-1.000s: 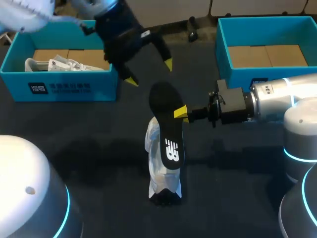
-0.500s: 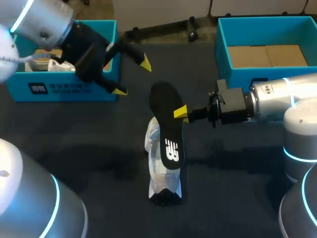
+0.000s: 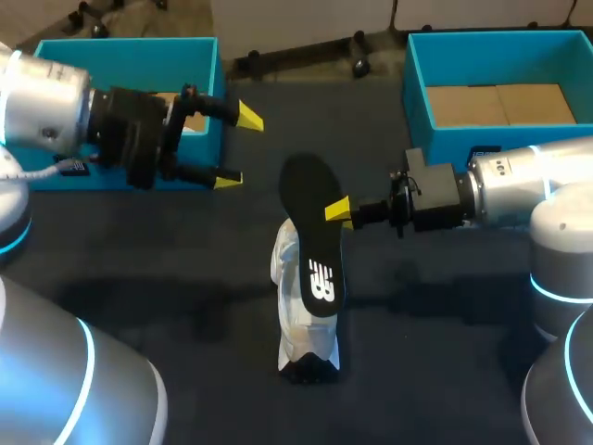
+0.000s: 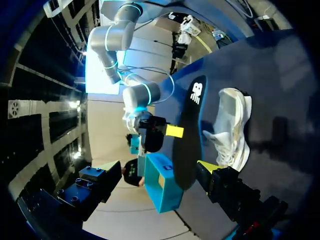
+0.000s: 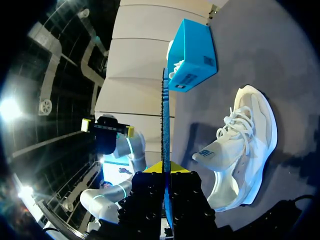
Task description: Take the shoe out of the shoebox, open the shoe tongue, remove and reinsert the insole, then place the shoe into the shoebox
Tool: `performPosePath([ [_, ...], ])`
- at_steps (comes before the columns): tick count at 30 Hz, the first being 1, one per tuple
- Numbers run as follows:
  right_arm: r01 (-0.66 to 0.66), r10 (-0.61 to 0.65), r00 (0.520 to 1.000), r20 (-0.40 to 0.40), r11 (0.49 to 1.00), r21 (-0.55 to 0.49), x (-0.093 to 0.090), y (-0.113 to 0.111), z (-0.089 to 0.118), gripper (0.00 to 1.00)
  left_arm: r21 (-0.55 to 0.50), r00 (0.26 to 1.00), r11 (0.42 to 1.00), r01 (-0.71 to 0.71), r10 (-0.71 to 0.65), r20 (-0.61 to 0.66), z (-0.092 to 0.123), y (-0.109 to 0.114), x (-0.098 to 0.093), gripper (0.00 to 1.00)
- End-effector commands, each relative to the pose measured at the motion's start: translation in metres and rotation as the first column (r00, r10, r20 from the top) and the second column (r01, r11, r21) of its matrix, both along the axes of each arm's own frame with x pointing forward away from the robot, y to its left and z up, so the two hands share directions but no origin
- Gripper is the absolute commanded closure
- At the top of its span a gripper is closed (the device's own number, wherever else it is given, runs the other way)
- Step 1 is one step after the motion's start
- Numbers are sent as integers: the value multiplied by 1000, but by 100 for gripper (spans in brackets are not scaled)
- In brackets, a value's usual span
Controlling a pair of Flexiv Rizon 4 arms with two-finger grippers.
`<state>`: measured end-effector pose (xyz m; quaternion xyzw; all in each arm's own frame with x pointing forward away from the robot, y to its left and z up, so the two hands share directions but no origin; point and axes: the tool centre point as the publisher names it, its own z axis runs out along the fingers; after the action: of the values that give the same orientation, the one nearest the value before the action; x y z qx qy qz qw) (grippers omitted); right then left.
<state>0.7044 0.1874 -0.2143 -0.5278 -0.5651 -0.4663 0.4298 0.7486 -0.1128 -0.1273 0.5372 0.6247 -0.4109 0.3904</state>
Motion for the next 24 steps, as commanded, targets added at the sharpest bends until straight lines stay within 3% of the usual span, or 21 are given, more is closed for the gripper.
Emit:
performPosePath([
  [1, 2, -2, 1000, 1, 1000, -2, 0, 2, -1, 100, -200, 999, 980, -23, 27, 18, -19, 15, -6, 0],
  [8, 2, -2, 1000, 1, 1000, -2, 0, 2, -1, 100, -229, 998, 973, -8, 21, 55, -43, 16, -9, 0],
  [12, 2, -2, 1000, 1, 1000, -2, 0, 2, -1, 100, -289, 998, 955, 62, -54, 37, -58, 13, -8, 0],
  [24, 2, -2, 1000, 1, 1000, -2, 0, 2, -1, 100, -289, 998, 955, 62, -54, 37, -58, 13, -8, 0],
])
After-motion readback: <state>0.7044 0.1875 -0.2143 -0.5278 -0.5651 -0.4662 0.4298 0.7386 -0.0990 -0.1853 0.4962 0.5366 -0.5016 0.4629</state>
